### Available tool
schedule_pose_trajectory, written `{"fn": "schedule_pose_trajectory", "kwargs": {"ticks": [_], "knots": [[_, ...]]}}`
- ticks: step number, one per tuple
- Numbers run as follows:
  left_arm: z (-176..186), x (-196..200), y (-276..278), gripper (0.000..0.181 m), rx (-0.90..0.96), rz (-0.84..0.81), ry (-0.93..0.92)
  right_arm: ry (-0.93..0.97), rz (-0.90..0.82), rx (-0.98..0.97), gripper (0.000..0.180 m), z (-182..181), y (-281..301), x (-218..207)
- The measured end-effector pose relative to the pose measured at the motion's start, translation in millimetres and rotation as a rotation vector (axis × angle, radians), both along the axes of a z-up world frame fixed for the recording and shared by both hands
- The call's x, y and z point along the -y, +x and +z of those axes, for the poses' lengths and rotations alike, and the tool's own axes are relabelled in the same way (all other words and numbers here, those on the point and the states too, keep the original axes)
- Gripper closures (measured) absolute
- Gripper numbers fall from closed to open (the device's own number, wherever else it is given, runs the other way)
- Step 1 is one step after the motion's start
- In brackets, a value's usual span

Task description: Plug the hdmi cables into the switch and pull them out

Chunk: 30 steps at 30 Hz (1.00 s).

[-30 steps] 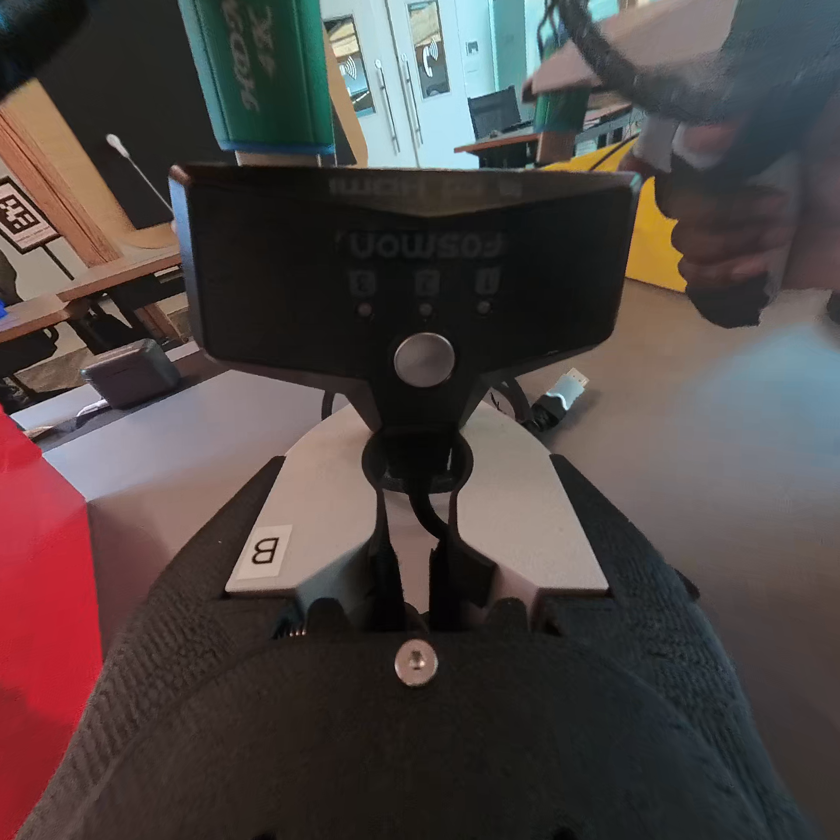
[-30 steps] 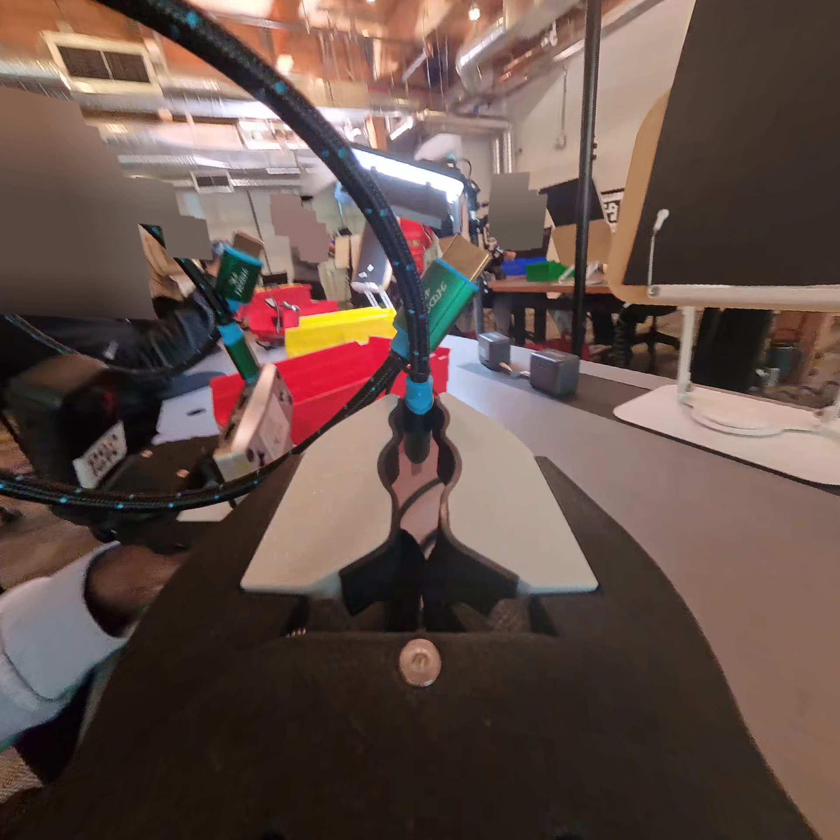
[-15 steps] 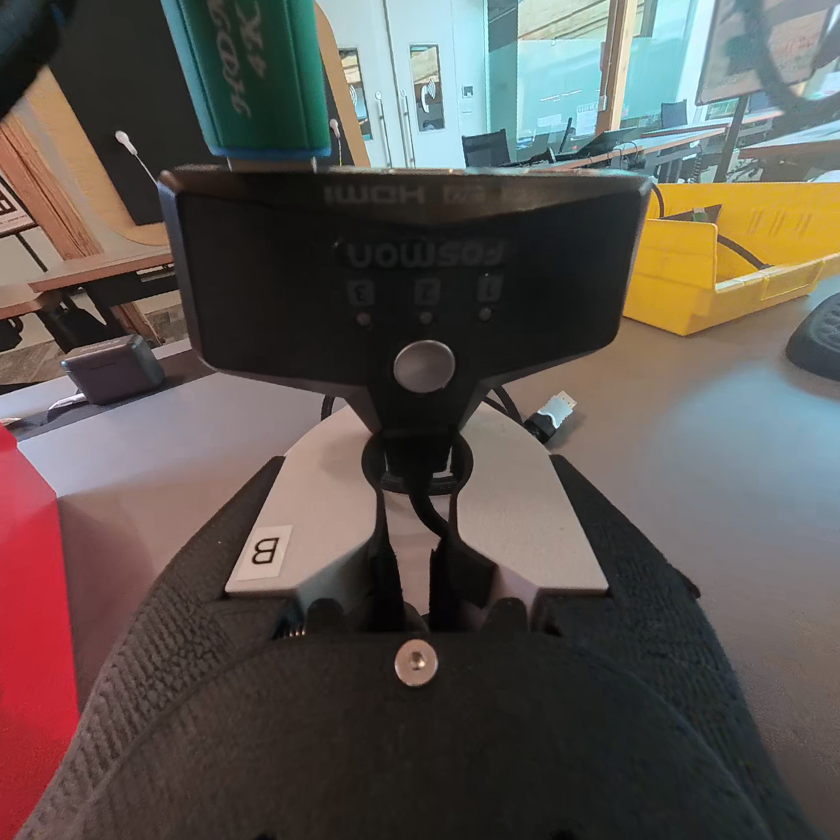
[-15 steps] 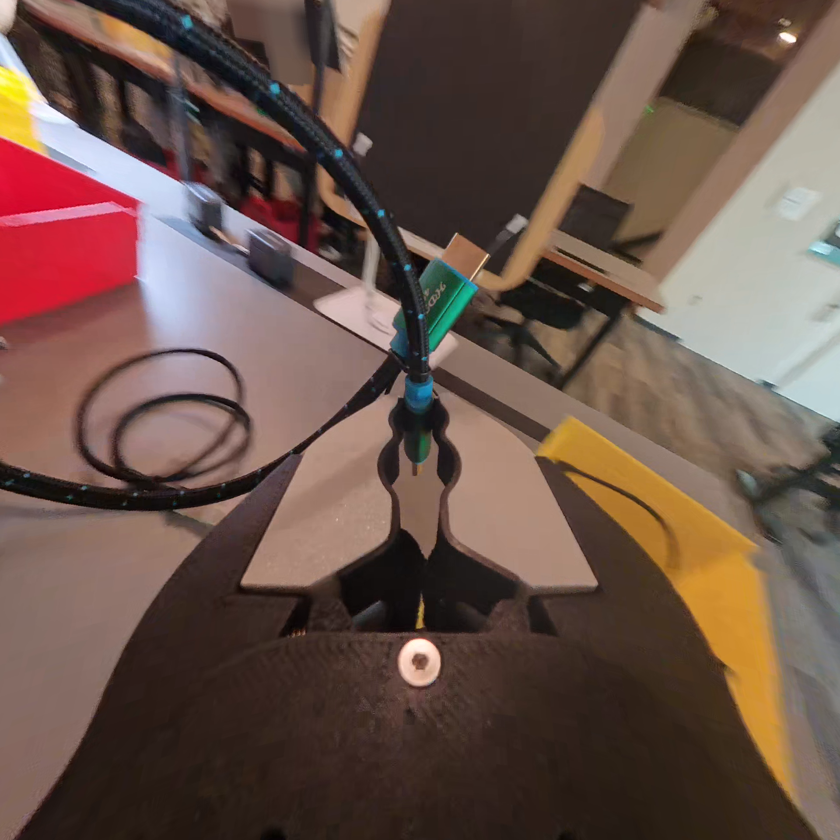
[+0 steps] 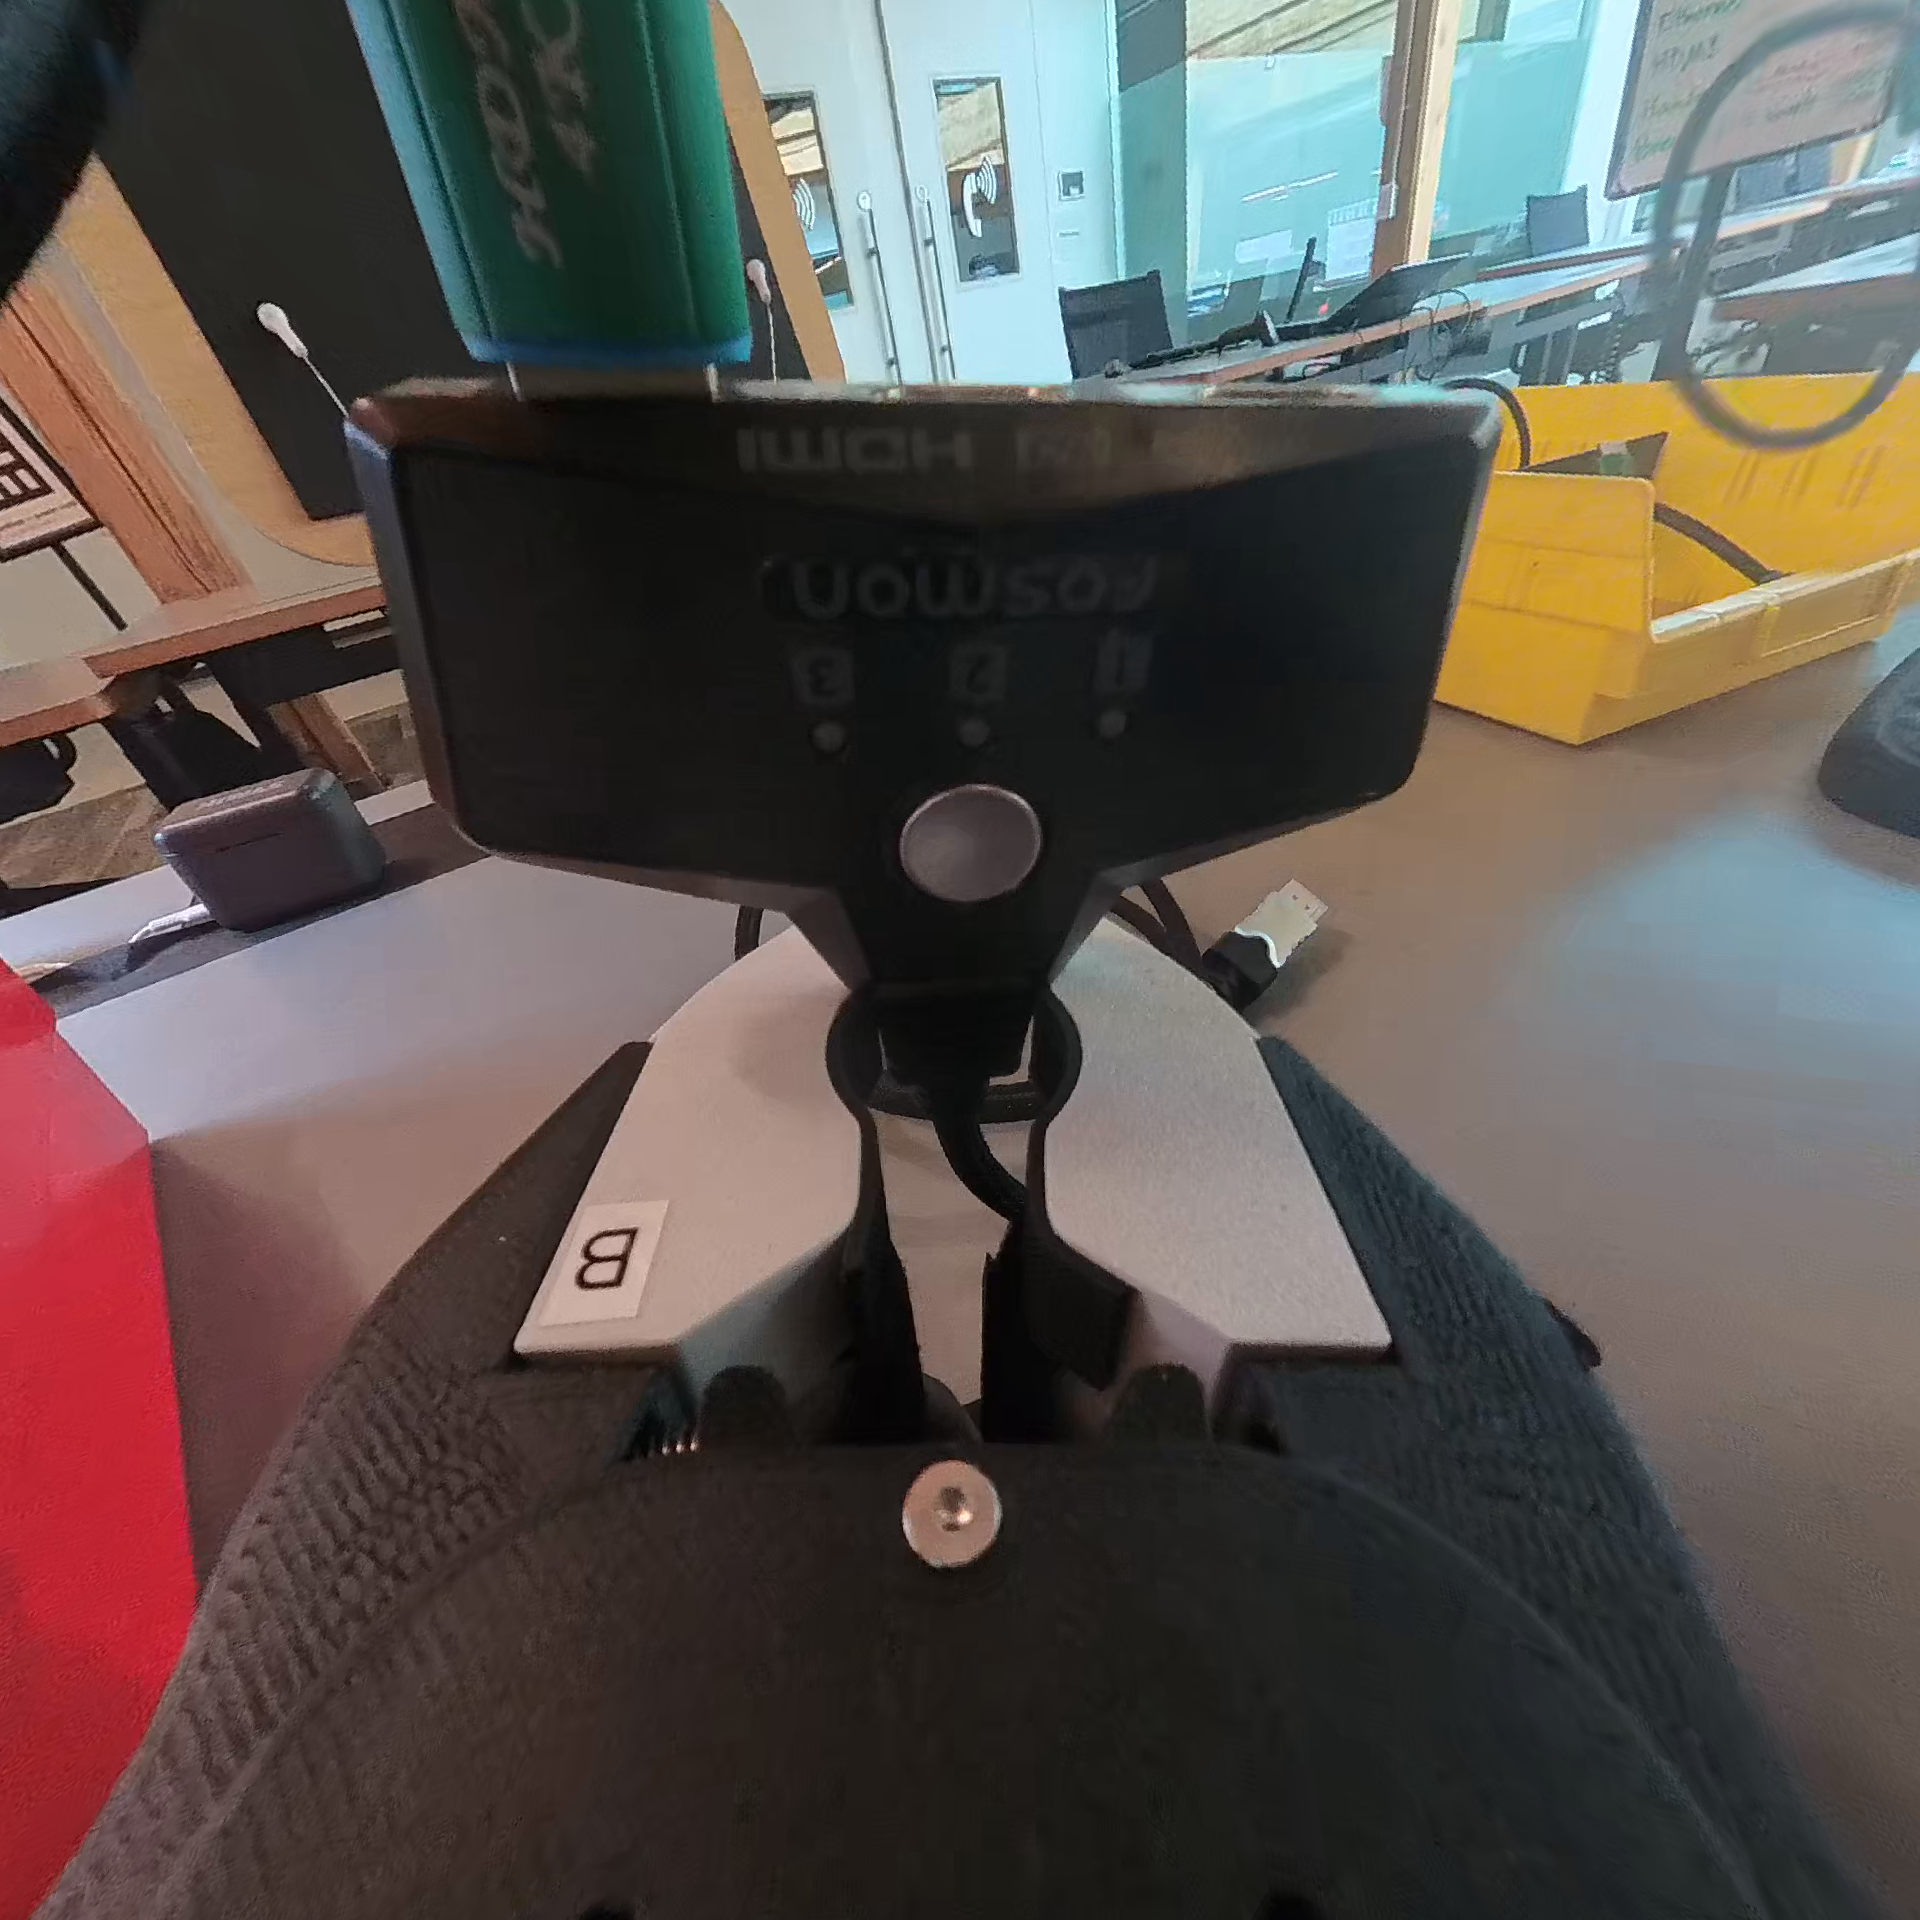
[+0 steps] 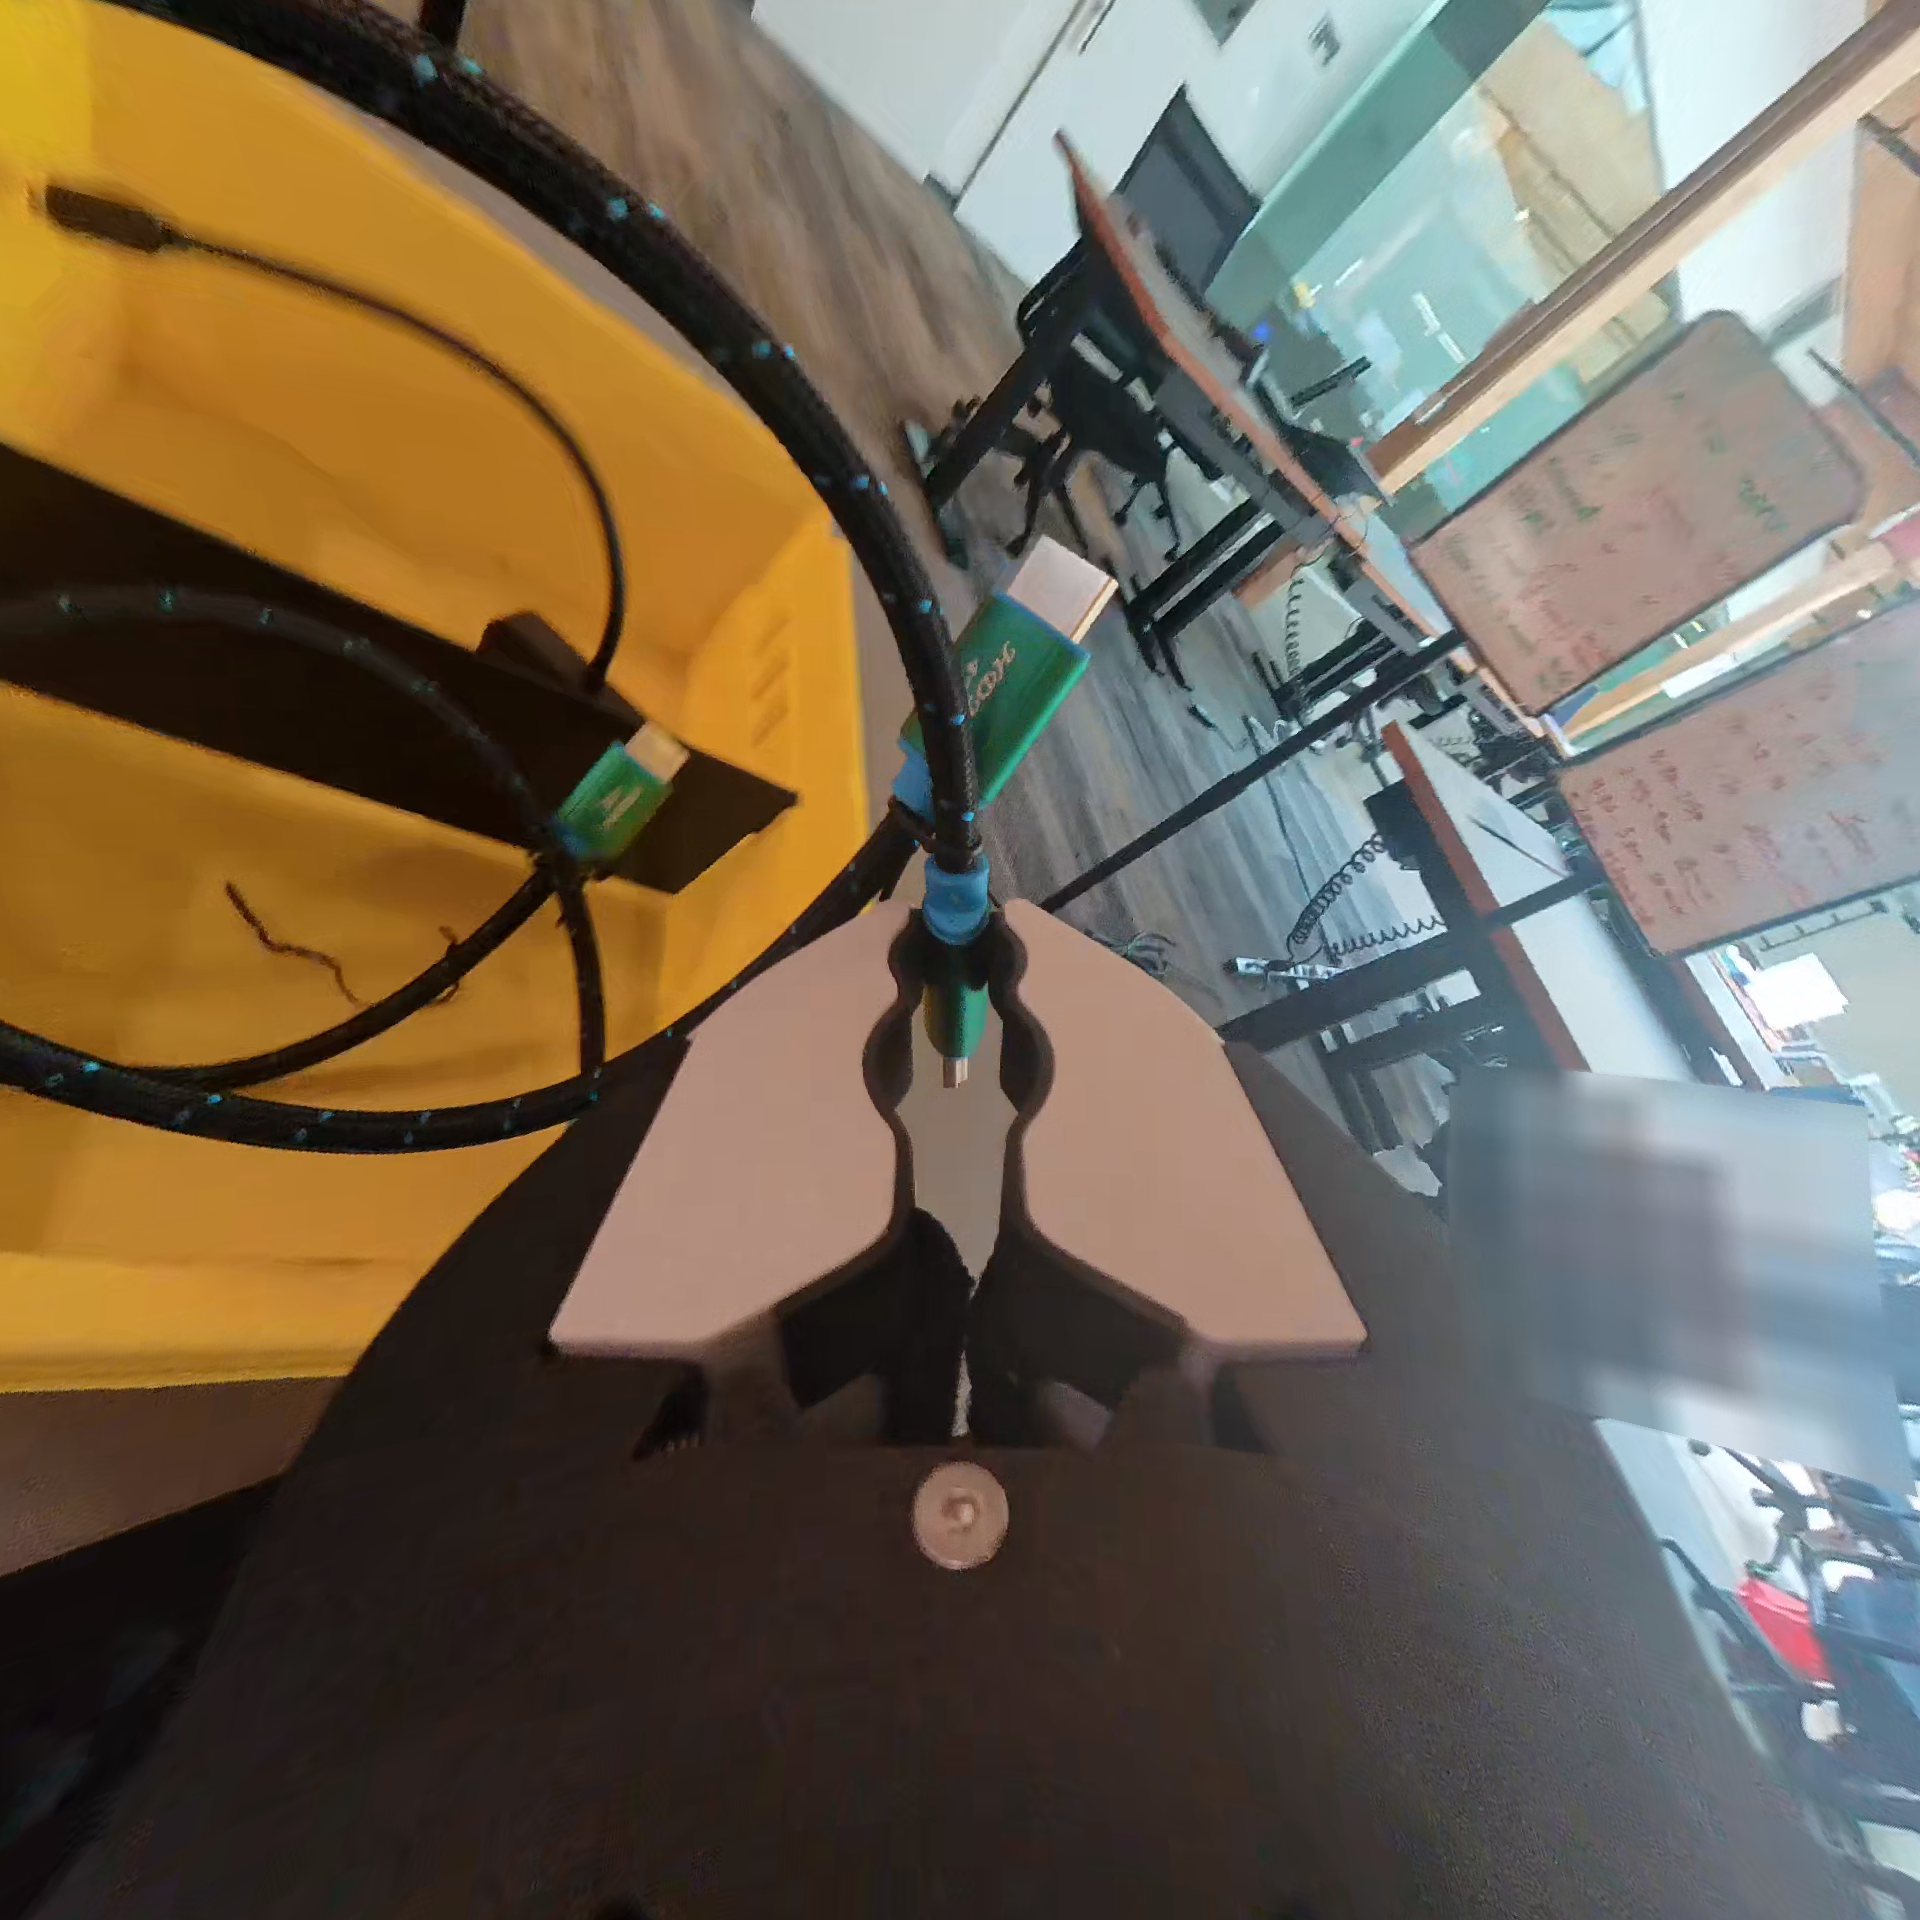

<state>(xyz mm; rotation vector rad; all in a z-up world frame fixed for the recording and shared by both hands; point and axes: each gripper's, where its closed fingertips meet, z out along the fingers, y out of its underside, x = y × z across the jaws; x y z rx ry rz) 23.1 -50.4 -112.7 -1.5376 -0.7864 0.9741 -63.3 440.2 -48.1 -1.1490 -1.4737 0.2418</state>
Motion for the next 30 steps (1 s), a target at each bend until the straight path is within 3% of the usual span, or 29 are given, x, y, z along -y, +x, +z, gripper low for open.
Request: {"fn": "schedule_pose_trajectory", "kwargs": {"ticks": [5,7,10,13,15,18,21,23,26,30], "knots": [[-1,-1,0,0.157,0.003,-0.002,-0.01,-0.005,0.021,0.193,0.167,-63,-23,7],[-2,-2,0,0.157,0.005,-0.001,-0.017,-0.023,0.023,0.241,0.155,-79,-27,9],[-3,-3,-1,0.157,0.01,-0.001,-0.03,-0.093,0.051,0.184,0.138,-72,-26,19],[-4,-4,-1,0.157,0.012,0.0,-0.042,-0.18,0.121,0.016,0.123,-37,-20,41],[-4,-4,-1,0.157,0.008,0.0,-0.05,-0.313,0.313,-0.115,0.119,-9,-15,85],[-5,-5,0,0.157,0.004,0.002,-0.067,-0.605,0.802,-0.236,0.127,35,16,198],[-7,-8,0,0.157,0.0,0.003,-0.1,-0.802,1.281,-0.094,0.134,50,72,312],[-9,-10,0,0.157,-0.005,0.01,-0.138,-0.882,1.506,0.069,0.136,46,108,371],[-13,-14,0,0.157,-0.012,0.021,-0.208,-0.862,1.646,0.147,0.144,37,132,432],[-17,-18,1,0.157,-0.017,0.014,-0.266,-0.776,1.669,0.145,0.148,21,139,482]]}}
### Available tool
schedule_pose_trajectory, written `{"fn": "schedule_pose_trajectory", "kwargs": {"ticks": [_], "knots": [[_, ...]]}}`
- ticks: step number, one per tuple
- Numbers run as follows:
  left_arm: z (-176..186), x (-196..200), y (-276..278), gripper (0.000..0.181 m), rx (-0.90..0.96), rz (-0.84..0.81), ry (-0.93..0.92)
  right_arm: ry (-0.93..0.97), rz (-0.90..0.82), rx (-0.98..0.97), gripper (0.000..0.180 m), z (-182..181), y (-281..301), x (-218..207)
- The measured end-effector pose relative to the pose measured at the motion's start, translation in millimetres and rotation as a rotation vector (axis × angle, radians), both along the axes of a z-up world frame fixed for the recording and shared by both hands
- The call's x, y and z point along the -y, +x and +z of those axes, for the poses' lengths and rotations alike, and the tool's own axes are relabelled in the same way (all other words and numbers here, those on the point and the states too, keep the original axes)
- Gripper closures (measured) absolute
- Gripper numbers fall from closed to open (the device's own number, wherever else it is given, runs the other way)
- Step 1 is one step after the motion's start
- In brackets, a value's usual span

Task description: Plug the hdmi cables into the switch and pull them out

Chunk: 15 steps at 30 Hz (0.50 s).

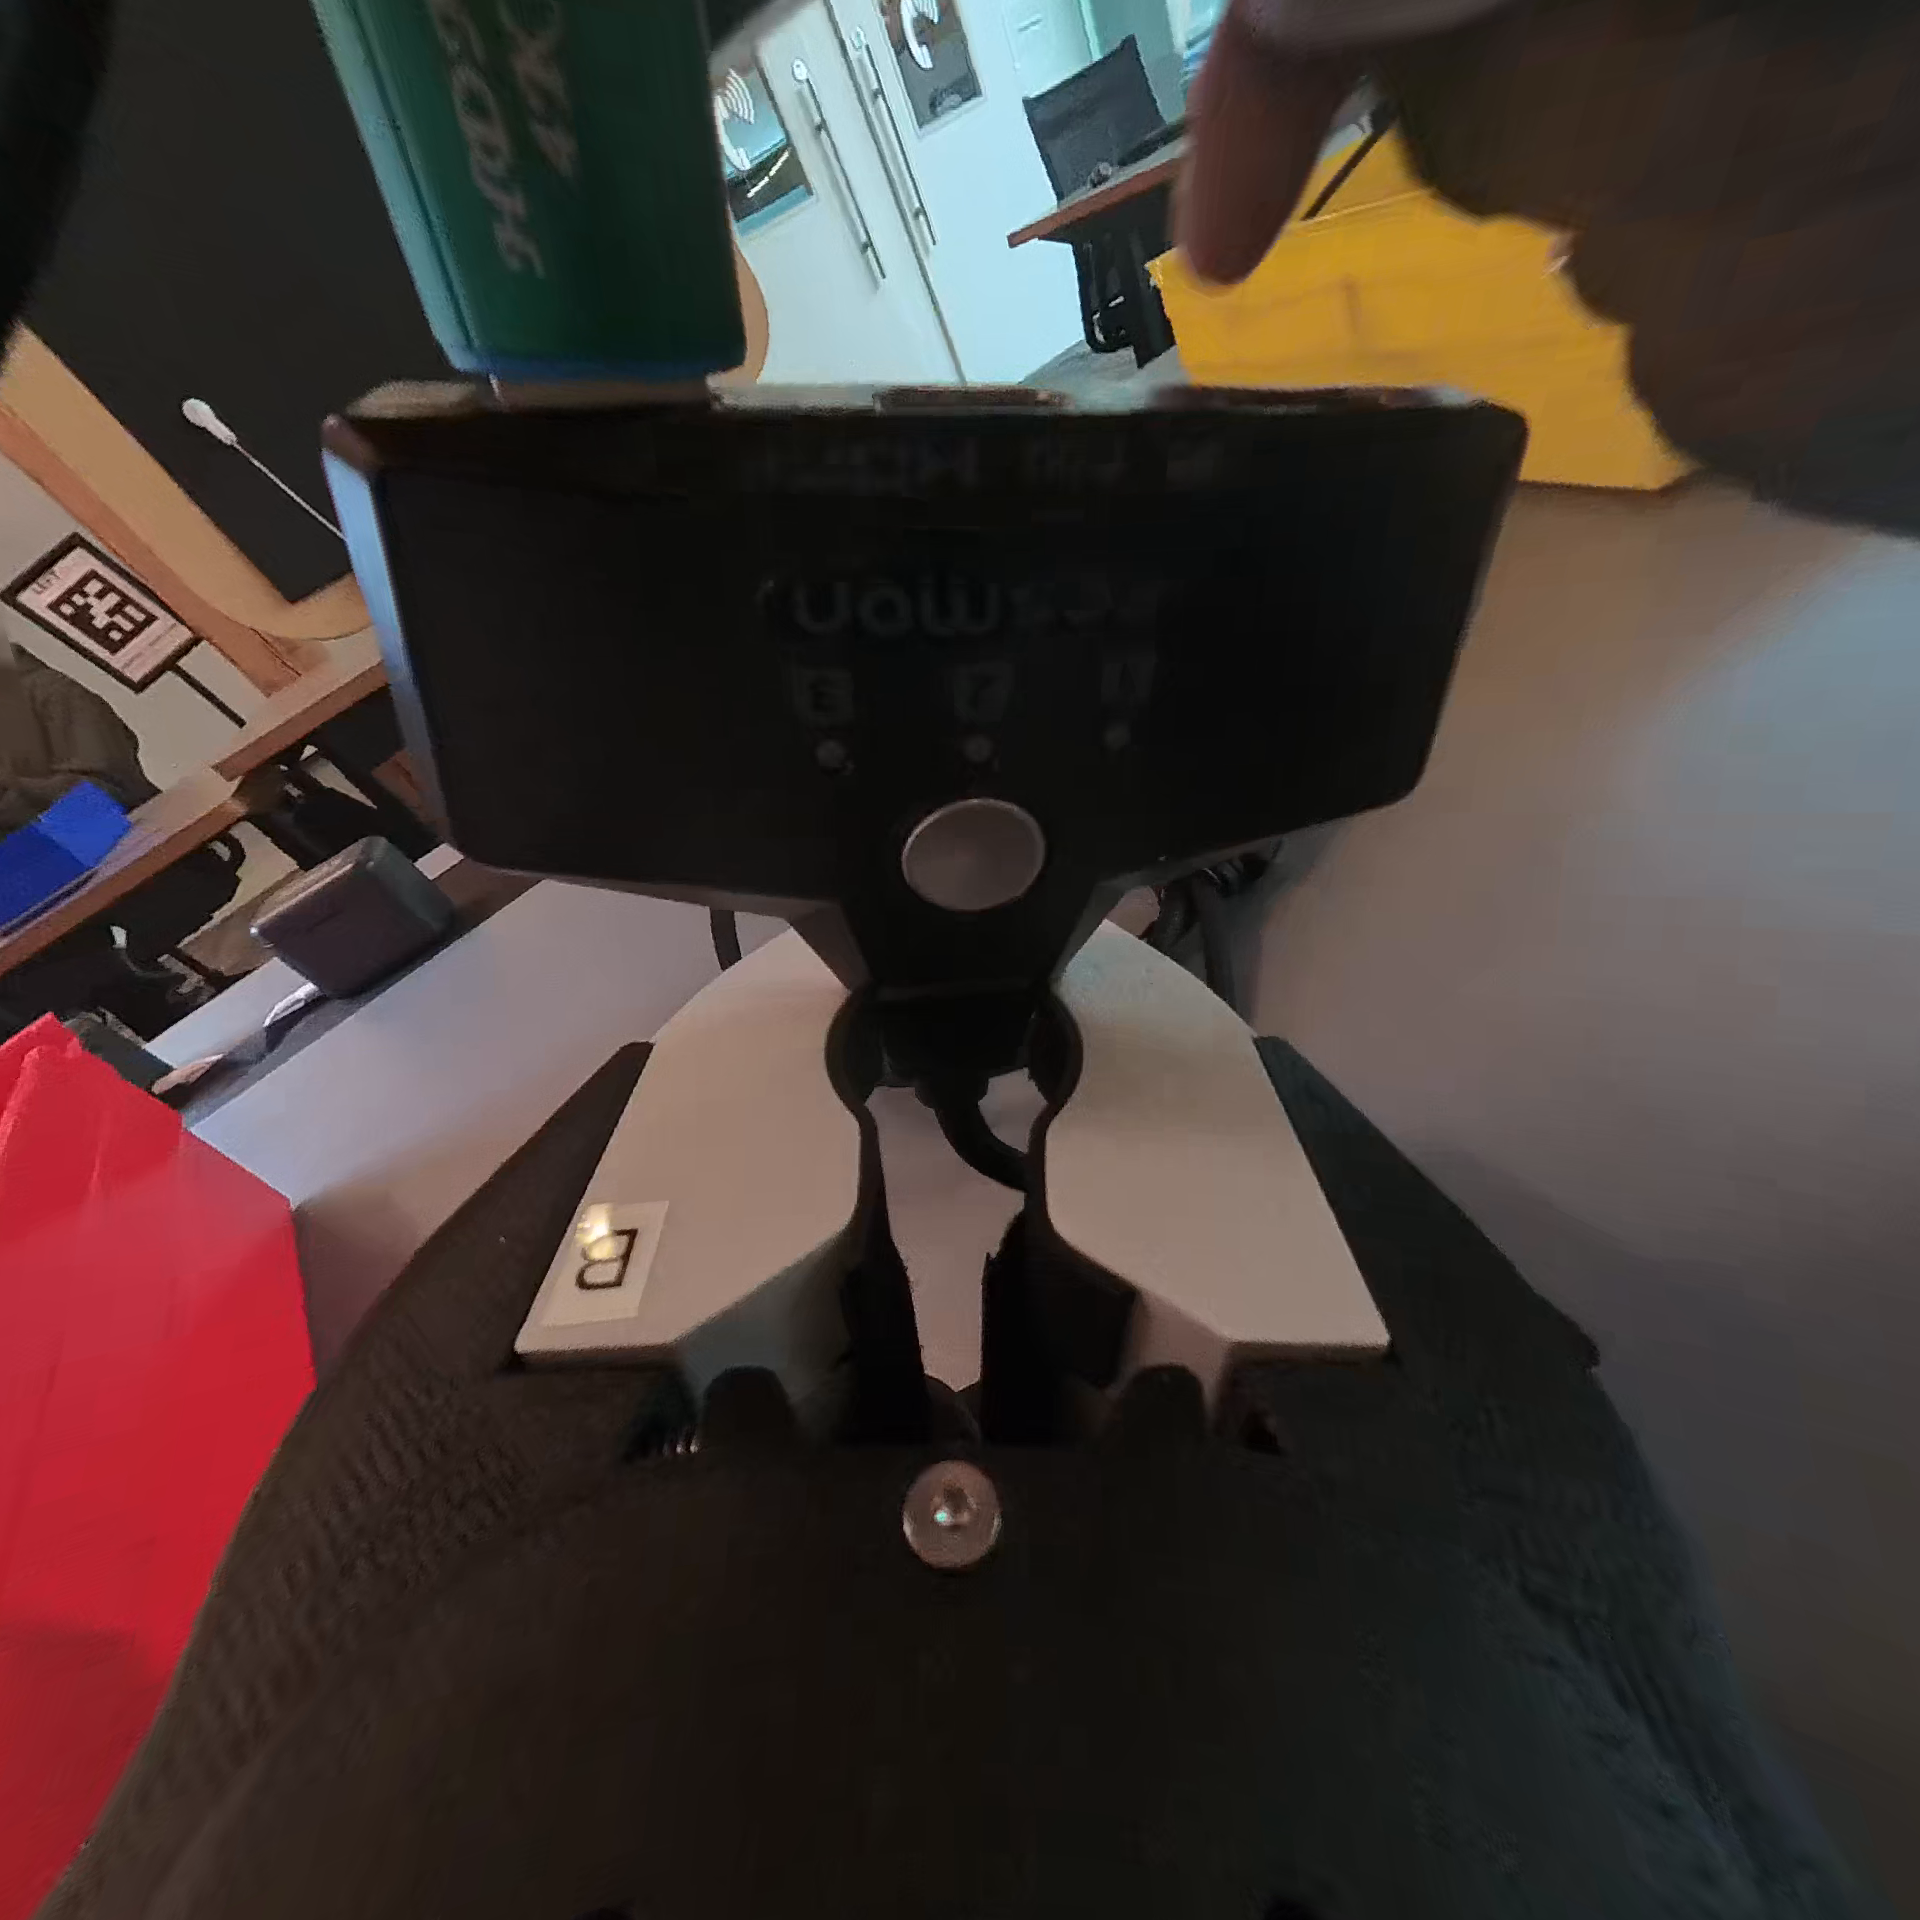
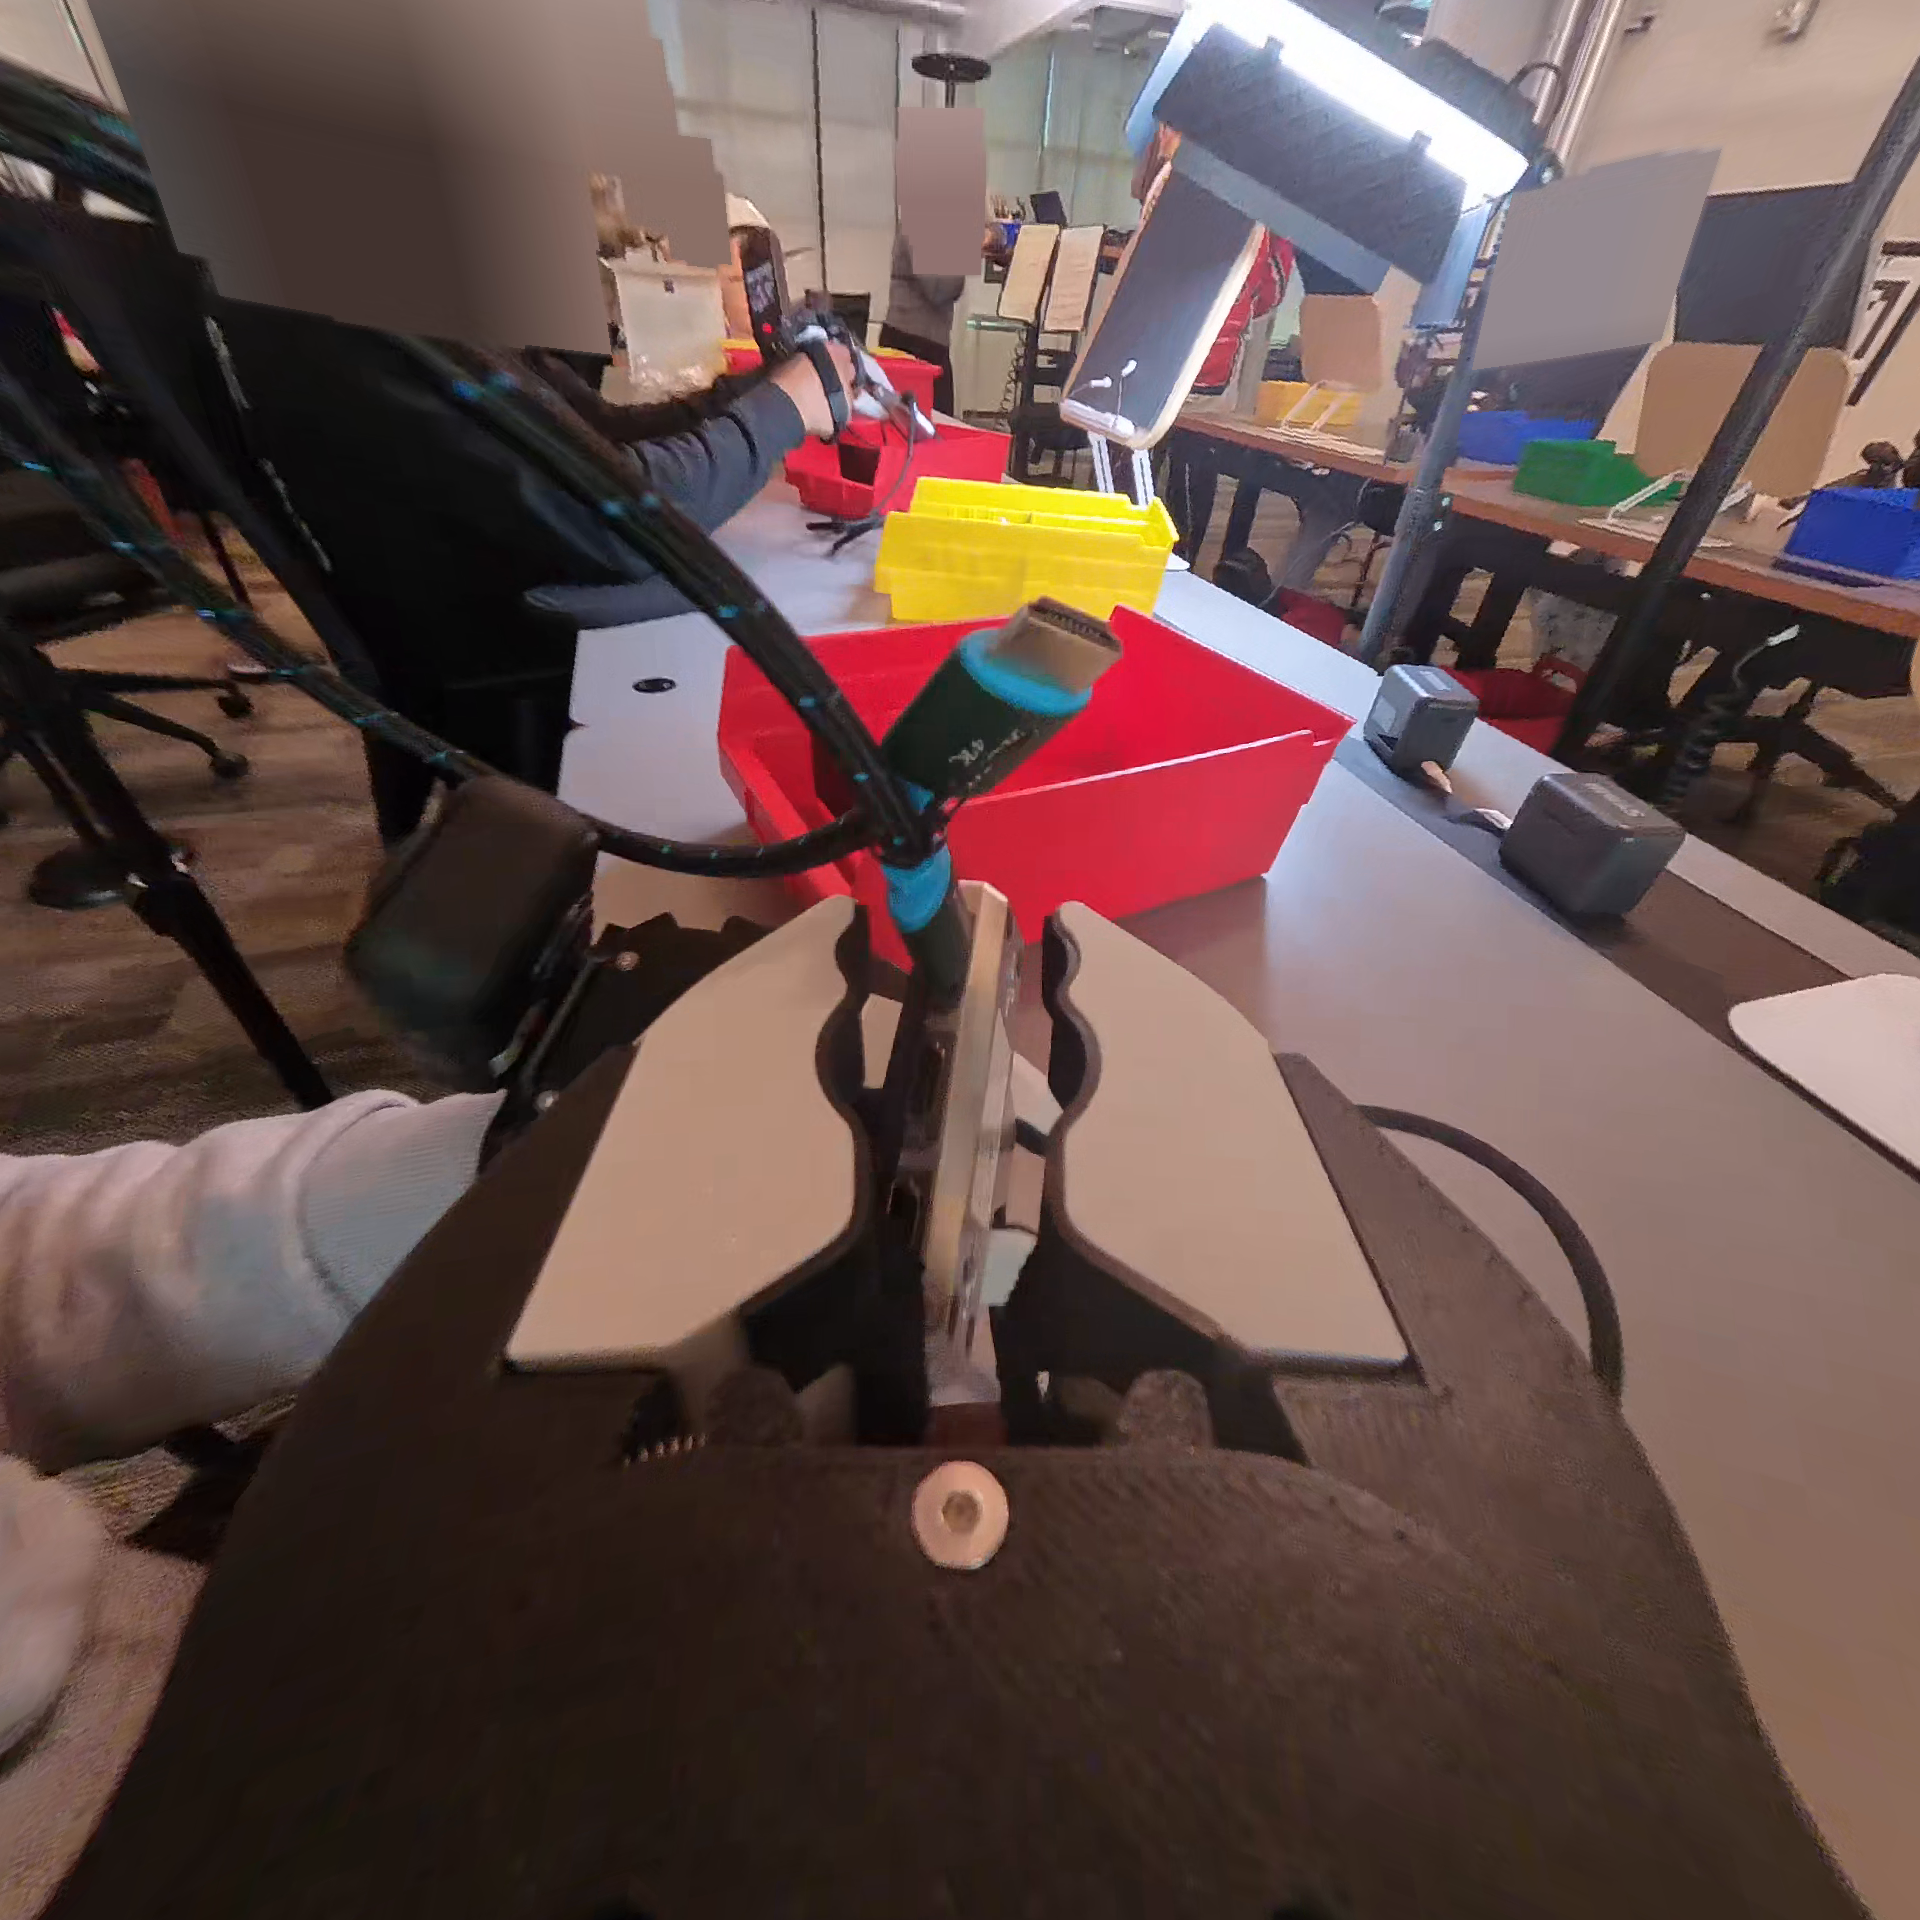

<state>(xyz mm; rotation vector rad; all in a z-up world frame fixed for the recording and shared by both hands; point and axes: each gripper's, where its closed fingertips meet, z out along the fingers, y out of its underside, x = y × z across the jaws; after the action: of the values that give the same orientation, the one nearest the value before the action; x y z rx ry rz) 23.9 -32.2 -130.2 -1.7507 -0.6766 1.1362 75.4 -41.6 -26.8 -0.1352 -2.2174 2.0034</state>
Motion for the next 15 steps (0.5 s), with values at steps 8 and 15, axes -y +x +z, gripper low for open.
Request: {"fn": "schedule_pose_trajectory", "kwargs": {"ticks": [8,15], "knots": [[-2,-1,0,0.157,0.021,-0.009,-0.002,-0.082,-0.108,-0.078,0.169,1,-11,4],[-16,5,-7,0.158,0.162,0.0,0.043,-0.718,-0.205,-0.097,0.168,124,-15,-102]]}}
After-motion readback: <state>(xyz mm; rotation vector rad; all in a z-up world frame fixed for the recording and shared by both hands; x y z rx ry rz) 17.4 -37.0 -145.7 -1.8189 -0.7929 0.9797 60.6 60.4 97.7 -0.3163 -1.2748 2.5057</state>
